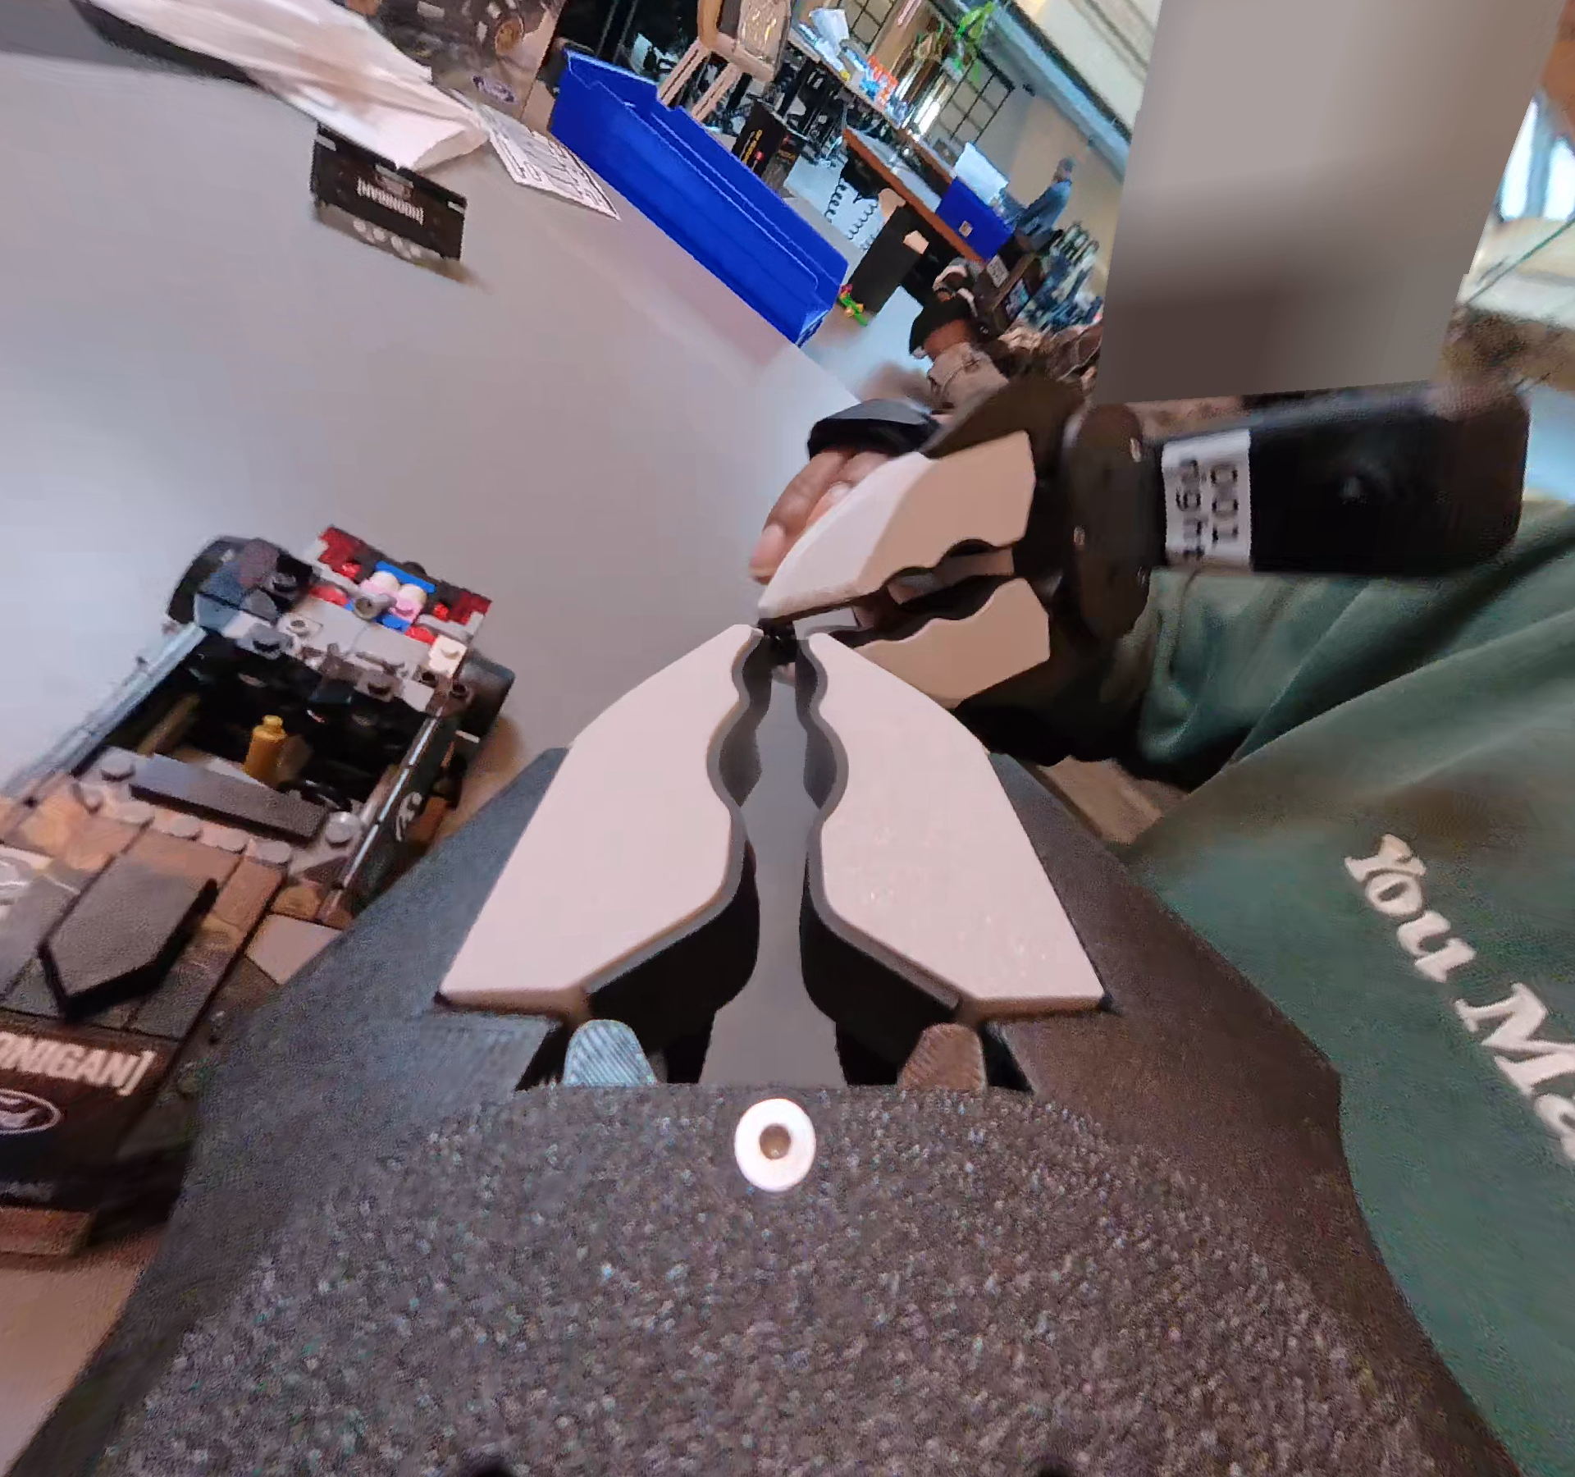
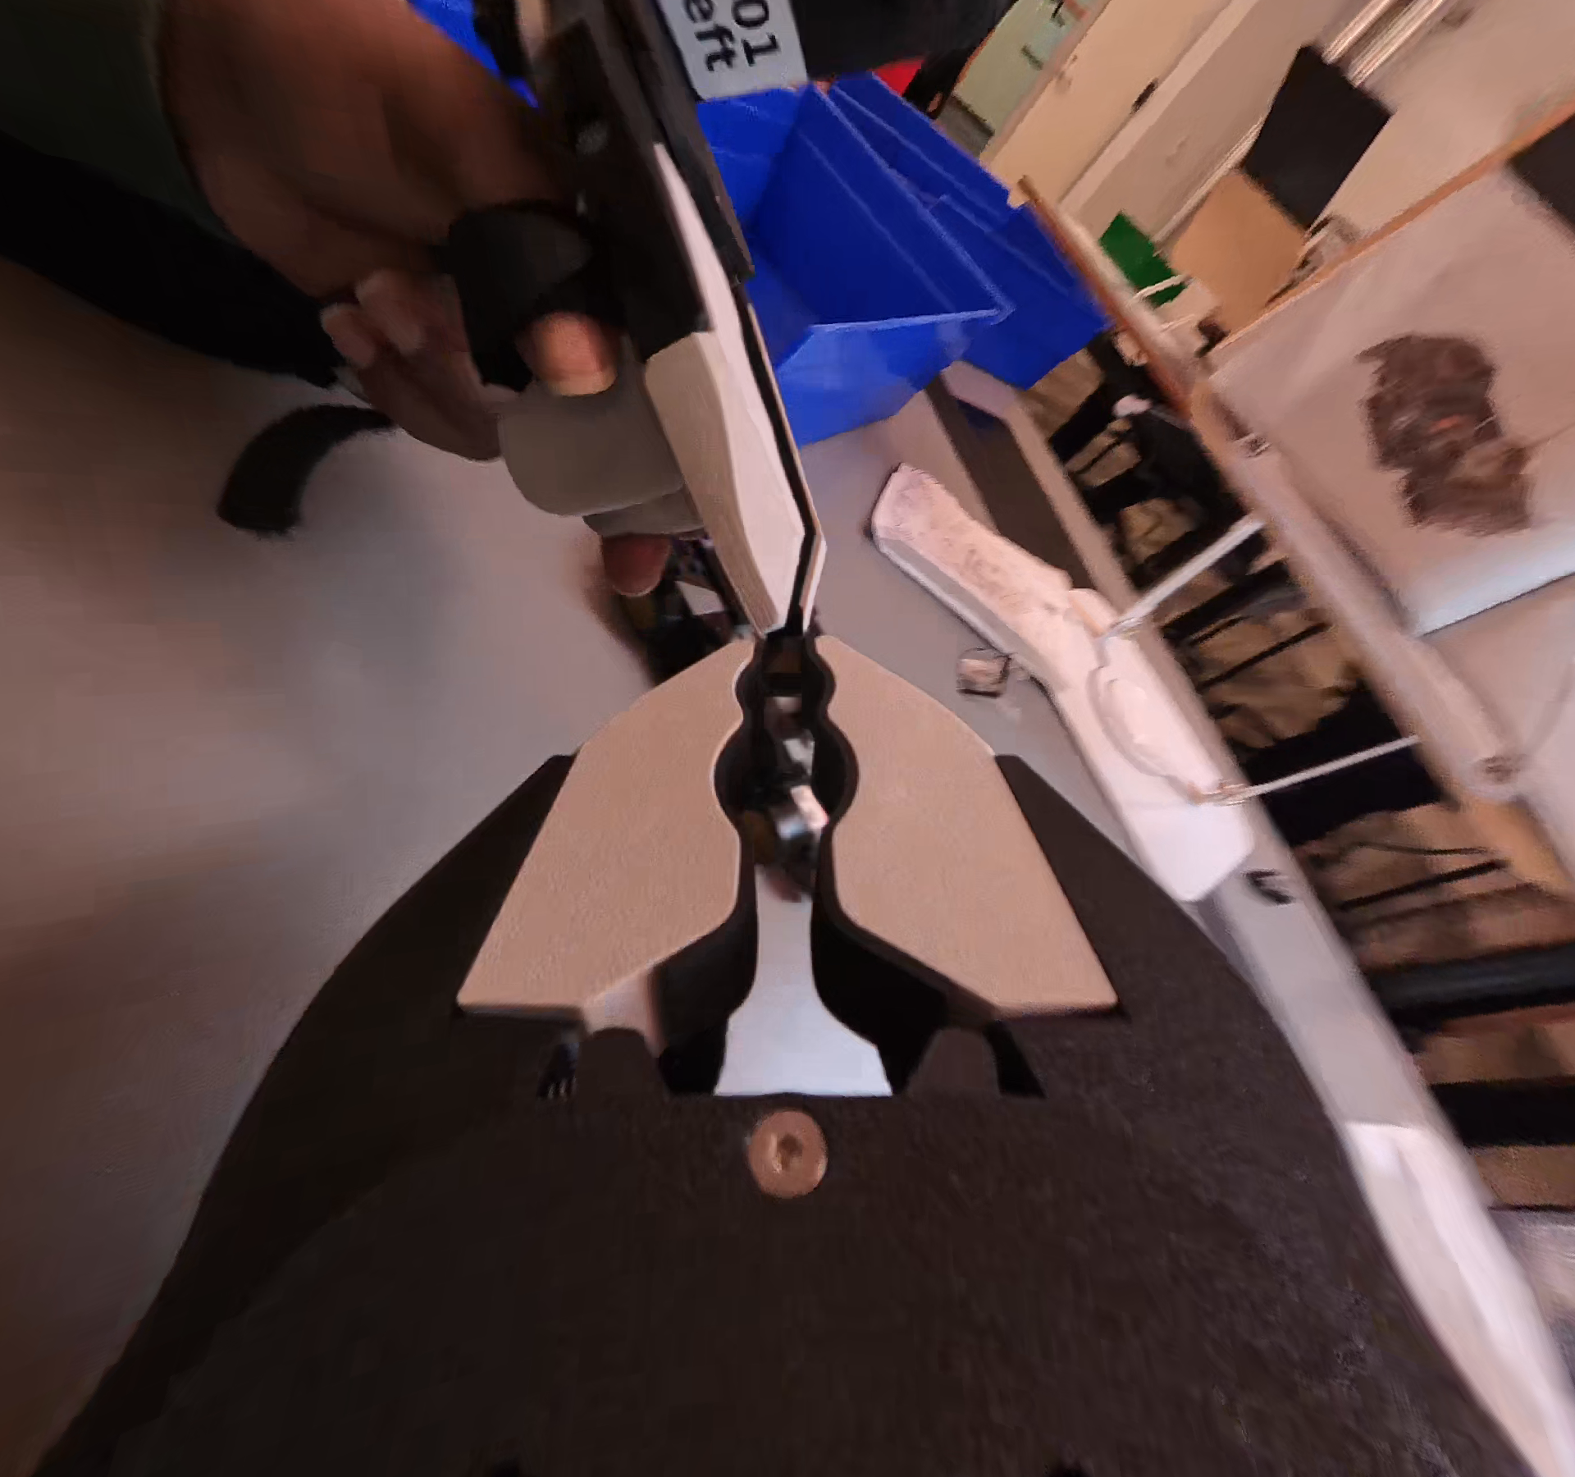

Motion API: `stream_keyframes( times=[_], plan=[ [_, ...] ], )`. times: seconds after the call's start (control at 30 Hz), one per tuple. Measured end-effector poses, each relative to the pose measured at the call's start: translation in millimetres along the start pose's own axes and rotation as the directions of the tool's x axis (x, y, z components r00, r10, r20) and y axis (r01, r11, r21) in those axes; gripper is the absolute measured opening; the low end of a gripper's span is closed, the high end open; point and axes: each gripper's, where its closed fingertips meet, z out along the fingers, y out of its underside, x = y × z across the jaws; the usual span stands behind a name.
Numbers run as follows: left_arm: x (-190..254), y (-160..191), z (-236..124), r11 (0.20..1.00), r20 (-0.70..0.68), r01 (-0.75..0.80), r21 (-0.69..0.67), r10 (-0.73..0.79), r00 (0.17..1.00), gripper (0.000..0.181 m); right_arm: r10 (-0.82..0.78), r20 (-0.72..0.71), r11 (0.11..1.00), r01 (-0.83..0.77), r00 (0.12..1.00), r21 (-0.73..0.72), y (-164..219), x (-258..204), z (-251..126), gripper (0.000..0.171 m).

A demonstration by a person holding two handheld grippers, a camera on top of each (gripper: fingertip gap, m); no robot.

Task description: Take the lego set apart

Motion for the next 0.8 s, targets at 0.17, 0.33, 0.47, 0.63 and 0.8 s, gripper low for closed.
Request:
stream_keyframes(
  times=[0.17,0.33,0.47,0.63,0.8],
  plan=[
    [-16,6,-4,0.997,0.033,0.071,-0.008,-0.071,0.997,0.004,-0.268,-0.091,0.957,0.276,0.959,0.092,-21,-11,-7,0.008],
    [-14,-12,-12,0.999,0.058,-0.022,0.033,0.02,0.998,0.004,0.041,0.016,0.978,-0.043,0.999,0.202,-19,5,-14,0.008],
    [-22,-37,-51,0.968,0.243,-0.246,0.043,0.228,0.943,0.003,0.246,0.086,0.946,-0.258,0.965,0.195,-6,16,-12,0.008],
    [-71,-51,-146,0.932,0.614,-0.316,-0.175,0.355,0.705,0.003,0.317,0.086,0.931,-0.327,0.944,0.164,2,22,-8,0.008],
    [-107,-2,-166,0.942,0.647,-0.09,-0.324,0.29,0.705,0.025,0.389,0.125,0.902,-0.405,0.913,0.147,7,21,-4,0.008]
  ],
)
